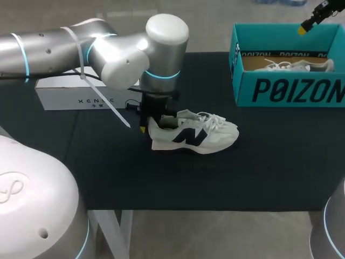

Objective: Take the shoe out of the shoebox, open the shoe tongue, remove and reinsert the insole, then place the shoe into the shoebox

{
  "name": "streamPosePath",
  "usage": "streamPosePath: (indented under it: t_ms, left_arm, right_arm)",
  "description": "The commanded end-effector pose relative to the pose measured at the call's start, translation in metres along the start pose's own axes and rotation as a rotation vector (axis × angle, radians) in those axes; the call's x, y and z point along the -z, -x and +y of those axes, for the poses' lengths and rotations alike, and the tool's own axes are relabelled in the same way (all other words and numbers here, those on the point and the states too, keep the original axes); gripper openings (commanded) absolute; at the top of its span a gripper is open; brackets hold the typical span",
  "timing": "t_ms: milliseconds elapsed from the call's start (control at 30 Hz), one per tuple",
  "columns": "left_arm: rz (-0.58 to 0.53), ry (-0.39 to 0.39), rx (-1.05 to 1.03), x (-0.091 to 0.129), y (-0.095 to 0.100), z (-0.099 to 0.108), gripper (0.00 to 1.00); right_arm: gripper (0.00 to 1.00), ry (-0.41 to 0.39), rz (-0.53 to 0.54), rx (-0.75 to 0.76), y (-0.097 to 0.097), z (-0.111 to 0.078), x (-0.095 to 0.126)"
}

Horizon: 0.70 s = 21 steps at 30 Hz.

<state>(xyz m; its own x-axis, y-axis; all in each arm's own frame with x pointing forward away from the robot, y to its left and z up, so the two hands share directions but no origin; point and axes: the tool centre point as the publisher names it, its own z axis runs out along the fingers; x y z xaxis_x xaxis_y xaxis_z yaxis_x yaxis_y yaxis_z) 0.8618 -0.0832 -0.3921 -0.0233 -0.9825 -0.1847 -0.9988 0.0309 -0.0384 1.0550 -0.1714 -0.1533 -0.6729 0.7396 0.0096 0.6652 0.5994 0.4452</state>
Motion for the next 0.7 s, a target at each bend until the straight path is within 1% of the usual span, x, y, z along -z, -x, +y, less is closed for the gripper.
streamPosePath:
  t_ms: [33, 133, 167, 200, 233, 267, 367, 533, 700]
  left_arm:
    - [-0.002, 0.005, -0.005, -0.002, -0.002, -0.001, 0.00]
    - [-0.002, 0.011, -0.025, -0.003, 0.000, -0.001, 0.00]
    - [-0.002, 0.009, -0.022, -0.002, 0.000, -0.001, 0.34]
    - [-0.001, 0.013, -0.027, -0.002, 0.001, -0.001, 0.50]
    - [0.000, 0.013, -0.033, -0.001, 0.001, -0.001, 0.77]
    - [0.001, 0.016, -0.041, -0.001, 0.001, -0.001, 1.00]
    - [0.016, 0.041, -0.050, 0.001, 0.001, 0.001, 1.00]
    - [0.027, 0.031, -0.066, 0.013, 0.003, 0.005, 1.00]
    - [0.055, 0.046, -0.076, 0.024, 0.004, 0.006, 1.00]
  right_arm:
    - [1.00, -0.001, 0.000, 0.000, 0.000, 0.000, 0.000]
    - [1.00, -0.001, 0.000, 0.000, 0.000, 0.000, 0.000]
    - [1.00, -0.001, 0.000, 0.000, 0.000, 0.000, 0.000]
    - [1.00, -0.001, 0.000, 0.000, 0.000, 0.000, 0.000]
    - [1.00, -0.001, 0.000, 0.000, 0.000, 0.000, 0.000]
    - [1.00, -0.001, 0.000, 0.000, 0.000, 0.000, 0.000]
    - [1.00, -0.001, 0.000, 0.000, 0.000, 0.000, 0.000]
    - [1.00, -0.001, 0.000, 0.000, 0.000, 0.000, 0.000]
    - [1.00, -0.001, 0.000, 0.000, 0.000, 0.000, 0.000]
